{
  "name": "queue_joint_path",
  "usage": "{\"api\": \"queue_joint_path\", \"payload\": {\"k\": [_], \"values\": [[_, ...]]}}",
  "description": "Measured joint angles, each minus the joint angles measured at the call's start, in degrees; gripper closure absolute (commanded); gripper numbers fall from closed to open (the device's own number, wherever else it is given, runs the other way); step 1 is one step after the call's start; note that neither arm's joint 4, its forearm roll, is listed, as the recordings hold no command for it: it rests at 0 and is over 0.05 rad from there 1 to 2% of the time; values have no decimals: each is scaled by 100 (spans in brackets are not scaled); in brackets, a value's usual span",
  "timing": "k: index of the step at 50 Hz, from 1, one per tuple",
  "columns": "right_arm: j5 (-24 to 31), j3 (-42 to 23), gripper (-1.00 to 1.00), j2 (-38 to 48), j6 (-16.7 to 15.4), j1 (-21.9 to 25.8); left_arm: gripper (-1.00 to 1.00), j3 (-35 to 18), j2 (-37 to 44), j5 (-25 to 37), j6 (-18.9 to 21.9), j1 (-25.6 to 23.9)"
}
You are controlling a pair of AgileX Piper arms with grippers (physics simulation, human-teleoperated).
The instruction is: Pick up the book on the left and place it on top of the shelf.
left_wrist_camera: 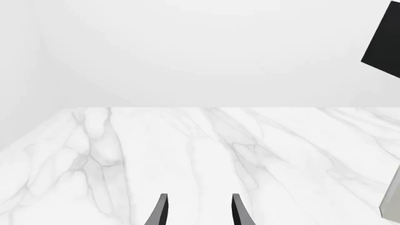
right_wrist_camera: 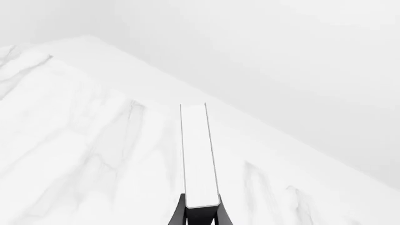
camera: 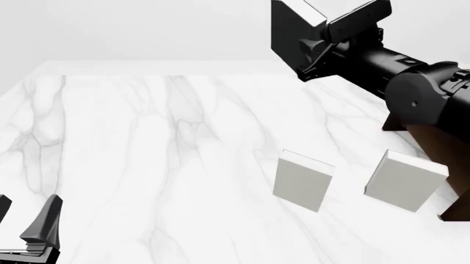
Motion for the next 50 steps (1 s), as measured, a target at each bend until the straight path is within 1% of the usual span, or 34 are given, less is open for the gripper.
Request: {"api": "queue_joint_path", "payload": {"k": [8,23,34,50], "values": [[88,161,100,-290,-218,-193,-100,0,0,0,0,0],[249,270,100,-666,-645,-631,-100,0,0,0,0,0],[362,477,100,-1066,-988,-1131,-100,0,0,0,0,0],[610,850,100,-1752,-1278,-1863,-100,0,0,0,0,0]]}}
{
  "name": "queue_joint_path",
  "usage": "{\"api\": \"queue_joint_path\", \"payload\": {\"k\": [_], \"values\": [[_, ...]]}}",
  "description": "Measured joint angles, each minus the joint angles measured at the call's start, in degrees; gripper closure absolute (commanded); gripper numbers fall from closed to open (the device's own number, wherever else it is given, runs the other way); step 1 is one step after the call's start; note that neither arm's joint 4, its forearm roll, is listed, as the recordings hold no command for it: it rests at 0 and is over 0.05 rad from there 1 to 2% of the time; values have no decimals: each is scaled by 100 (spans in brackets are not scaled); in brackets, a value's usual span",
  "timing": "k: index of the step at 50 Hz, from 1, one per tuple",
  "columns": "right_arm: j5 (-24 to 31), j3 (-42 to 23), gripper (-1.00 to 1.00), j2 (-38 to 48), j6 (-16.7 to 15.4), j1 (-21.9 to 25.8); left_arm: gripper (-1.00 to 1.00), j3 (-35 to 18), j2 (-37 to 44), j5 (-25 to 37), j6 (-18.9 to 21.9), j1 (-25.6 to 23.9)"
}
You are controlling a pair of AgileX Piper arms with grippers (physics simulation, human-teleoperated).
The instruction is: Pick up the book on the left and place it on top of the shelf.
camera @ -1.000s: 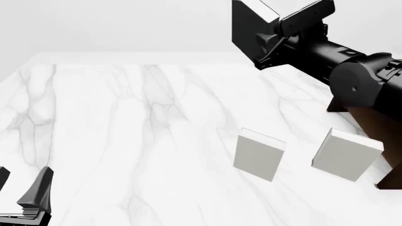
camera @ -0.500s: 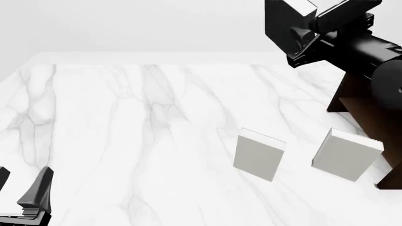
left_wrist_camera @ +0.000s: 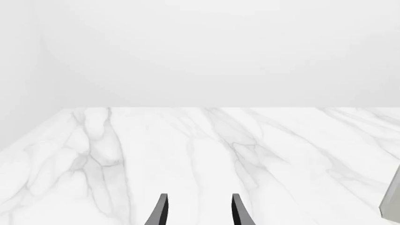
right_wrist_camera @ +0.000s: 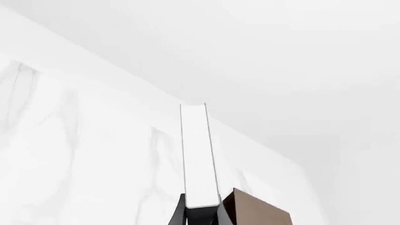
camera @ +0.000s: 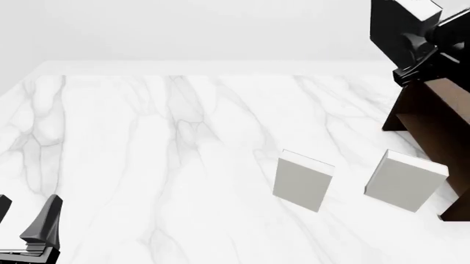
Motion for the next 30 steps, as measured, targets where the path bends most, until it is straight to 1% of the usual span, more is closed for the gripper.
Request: {"api": "queue_joint_path", "payload": {"k": [7,20,30], "values": [[131,127,100,-279,-150,-294,-100,0,0,0,0,0],[322,216,100,-572,-507,-607,-100,0,0,0,0,0],[391,330,100,-758,-724,-880,-100,0,0,0,0,0]]}}
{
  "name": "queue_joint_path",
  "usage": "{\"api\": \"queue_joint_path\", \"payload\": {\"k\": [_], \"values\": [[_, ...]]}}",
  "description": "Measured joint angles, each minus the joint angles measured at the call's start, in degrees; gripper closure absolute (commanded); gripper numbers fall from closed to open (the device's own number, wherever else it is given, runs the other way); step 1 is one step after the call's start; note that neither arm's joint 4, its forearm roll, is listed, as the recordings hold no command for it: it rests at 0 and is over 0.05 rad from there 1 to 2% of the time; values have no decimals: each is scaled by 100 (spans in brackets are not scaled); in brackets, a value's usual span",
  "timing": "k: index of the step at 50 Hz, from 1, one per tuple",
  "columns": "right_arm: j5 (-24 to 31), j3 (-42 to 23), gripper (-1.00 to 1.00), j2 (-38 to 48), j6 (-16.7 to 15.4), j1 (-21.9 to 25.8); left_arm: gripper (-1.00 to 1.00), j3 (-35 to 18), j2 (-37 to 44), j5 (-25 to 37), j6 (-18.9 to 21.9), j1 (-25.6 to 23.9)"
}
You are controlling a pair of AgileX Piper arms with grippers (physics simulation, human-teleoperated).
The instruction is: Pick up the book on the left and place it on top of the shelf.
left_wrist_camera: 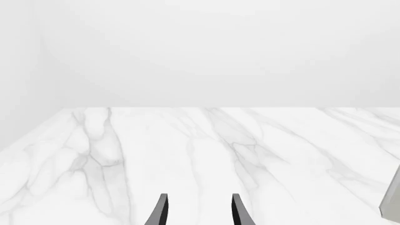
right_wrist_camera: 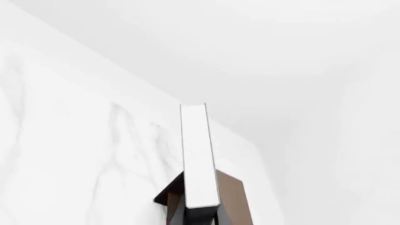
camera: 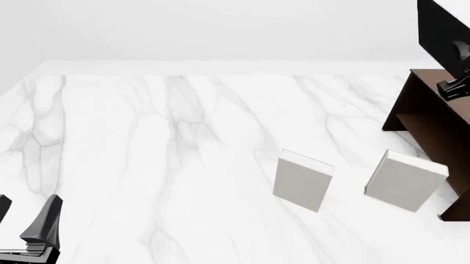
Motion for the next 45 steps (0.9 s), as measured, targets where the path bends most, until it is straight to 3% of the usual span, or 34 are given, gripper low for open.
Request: {"api": "queue_joint_path", "payload": {"k": [21,45], "values": [[-94,172,100,-75,-407,-548,-100,0,0,0,0,0],[-97,-70,100,181,-777,-936,-100,0,0,0,0,0]]}}
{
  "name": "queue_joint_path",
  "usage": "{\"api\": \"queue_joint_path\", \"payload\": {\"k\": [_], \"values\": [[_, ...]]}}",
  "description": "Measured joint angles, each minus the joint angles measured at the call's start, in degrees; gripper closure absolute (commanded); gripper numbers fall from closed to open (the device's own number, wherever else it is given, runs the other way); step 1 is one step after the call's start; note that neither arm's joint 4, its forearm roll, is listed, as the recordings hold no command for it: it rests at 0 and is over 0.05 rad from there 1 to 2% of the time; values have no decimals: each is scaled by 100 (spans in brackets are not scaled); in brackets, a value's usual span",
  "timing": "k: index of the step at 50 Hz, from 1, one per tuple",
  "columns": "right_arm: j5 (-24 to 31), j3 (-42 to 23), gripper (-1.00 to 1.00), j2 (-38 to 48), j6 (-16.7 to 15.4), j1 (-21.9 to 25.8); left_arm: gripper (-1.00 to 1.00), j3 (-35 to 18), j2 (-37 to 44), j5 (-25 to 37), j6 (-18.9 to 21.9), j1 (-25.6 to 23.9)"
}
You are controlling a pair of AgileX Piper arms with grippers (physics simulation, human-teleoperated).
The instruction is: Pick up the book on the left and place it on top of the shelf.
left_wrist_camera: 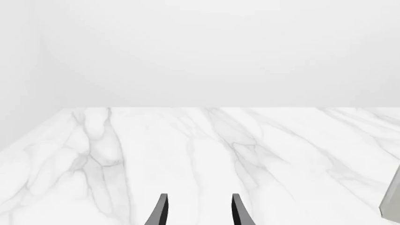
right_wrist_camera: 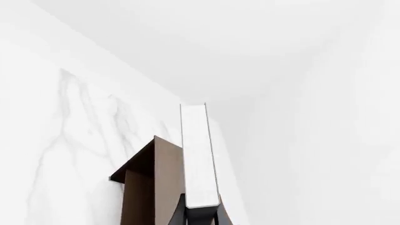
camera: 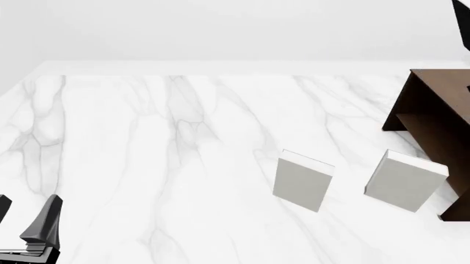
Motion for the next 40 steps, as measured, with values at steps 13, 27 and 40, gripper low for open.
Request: {"api": "queue_joint_path", "payload": {"k": [13,27,40], "values": [[30,-41,100,17,-148,-255,-100,0,0,0,0,0],[-24,-18,100,33,-260,-520,-100,0,0,0,0,0],[-130,0,100,159,-392,-758,-100,0,0,0,0,0]]}}
